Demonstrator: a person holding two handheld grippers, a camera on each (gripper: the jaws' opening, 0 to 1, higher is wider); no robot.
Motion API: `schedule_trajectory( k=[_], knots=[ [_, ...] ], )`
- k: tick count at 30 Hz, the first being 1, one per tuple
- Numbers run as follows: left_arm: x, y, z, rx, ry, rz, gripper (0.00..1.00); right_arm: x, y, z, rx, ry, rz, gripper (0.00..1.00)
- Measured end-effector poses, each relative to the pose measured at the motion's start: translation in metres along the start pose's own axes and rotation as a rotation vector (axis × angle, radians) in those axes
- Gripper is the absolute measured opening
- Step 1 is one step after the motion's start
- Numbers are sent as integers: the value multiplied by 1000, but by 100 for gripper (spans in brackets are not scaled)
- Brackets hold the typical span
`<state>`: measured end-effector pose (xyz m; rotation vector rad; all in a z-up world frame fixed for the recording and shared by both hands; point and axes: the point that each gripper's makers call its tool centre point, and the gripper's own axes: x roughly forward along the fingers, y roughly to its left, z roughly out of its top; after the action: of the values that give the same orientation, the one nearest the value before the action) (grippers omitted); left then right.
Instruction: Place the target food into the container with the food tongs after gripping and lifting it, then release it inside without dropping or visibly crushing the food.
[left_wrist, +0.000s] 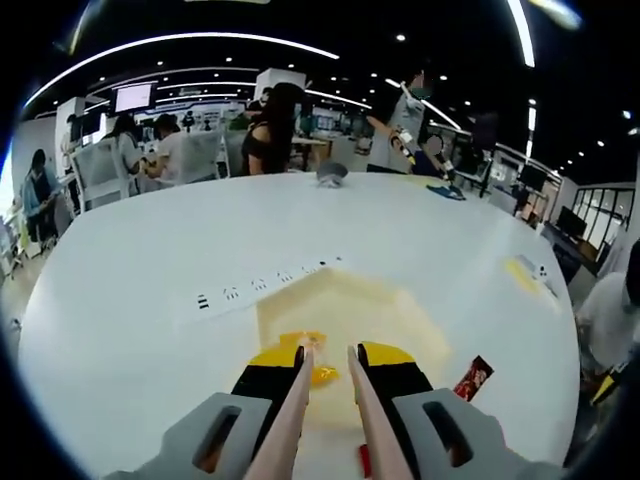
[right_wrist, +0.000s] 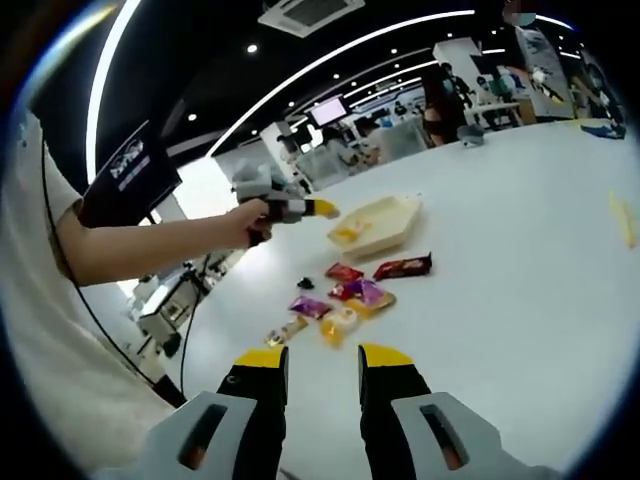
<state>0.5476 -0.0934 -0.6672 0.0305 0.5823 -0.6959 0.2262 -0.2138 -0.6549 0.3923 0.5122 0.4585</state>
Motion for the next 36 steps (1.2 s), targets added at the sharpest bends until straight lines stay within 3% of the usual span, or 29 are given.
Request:
schedule_trajectory(
  k=[10, 23, 28, 36],
  knots=[
    [-28, 0, -4, -44, -32, 0, 19, 7, 13, -2, -26, 18, 30, 27],
    [-48, 4, -15, -24, -22, -6, 20, 9, 19, -1, -41, 20, 55, 27],
    [-52, 5, -5, -79, -63, -17, 20, 11, 20, -4, -36, 32, 57, 27],
    [-60, -6, 10, -61, -101, -32, 20, 16, 26, -9, -45, 56, 75, 27]
  ],
)
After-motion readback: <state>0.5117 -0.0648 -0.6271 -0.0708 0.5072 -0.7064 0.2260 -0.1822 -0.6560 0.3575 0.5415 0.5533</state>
